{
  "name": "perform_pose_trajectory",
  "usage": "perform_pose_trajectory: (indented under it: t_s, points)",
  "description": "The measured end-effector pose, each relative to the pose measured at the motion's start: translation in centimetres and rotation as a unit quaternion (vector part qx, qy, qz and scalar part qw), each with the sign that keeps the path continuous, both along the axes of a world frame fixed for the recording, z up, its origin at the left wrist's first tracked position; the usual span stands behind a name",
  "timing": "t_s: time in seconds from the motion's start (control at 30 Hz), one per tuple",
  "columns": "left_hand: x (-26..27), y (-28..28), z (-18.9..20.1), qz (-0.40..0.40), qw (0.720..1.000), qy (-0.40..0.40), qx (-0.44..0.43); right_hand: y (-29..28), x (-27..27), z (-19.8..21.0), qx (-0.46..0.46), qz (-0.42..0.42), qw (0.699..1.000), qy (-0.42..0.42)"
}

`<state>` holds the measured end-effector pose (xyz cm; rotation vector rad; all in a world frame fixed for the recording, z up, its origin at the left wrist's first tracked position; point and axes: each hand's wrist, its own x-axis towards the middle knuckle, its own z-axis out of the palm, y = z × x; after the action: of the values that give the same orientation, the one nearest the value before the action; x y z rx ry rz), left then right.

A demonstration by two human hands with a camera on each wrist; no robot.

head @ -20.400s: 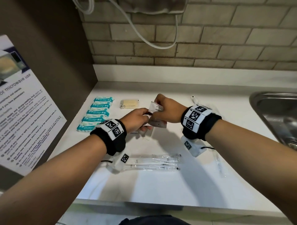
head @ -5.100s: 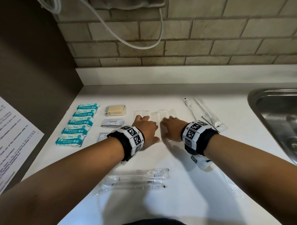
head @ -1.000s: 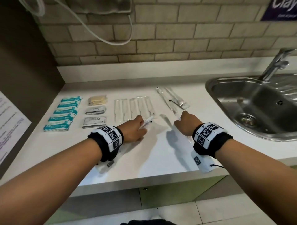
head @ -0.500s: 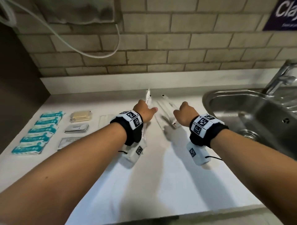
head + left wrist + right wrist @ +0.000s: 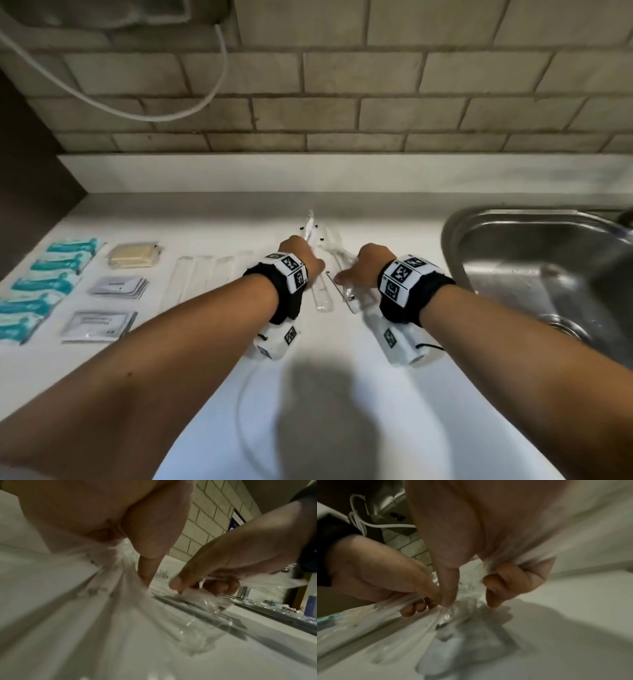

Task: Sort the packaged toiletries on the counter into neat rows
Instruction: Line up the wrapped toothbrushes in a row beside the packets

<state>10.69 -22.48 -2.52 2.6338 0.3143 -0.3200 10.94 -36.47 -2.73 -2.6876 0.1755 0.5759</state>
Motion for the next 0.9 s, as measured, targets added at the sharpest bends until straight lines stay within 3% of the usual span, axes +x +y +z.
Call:
perform_pose_trajectory:
  t_s: [0.23, 0.37, 0.57, 0.7, 0.9]
  points:
    - [-0.2, 0.7, 0.3, 0.042, 0.994, 0.021, -0.101, -1.8, 0.8, 0.4, 0.039, 0.002, 0.999, -0.016]
    - [-0.9, 0.4, 0.1, 0.045, 0.974, -0.012, -0.224, -3.4, 0.5, 0.8, 0.069, -0.016, 0.995, -0.070]
    - [-2.2, 0.2, 1.4, 0.054, 0.952, -0.070, -0.293, -2.5, -0.8, 0.6, 0.060, -0.015, 0.997, -0.044]
    - [-3.4, 0.8, 2.0, 0.052, 0.951, -0.080, -0.295, -1.4, -1.8, 0.4, 0.066, -0.019, 0.996, -0.050]
    - [-4.6, 1.8, 1.1, 0.046, 0.961, -0.042, -0.271, -0.5, -2.8, 0.0, -0.045, 0.040, 0.998, -0.024]
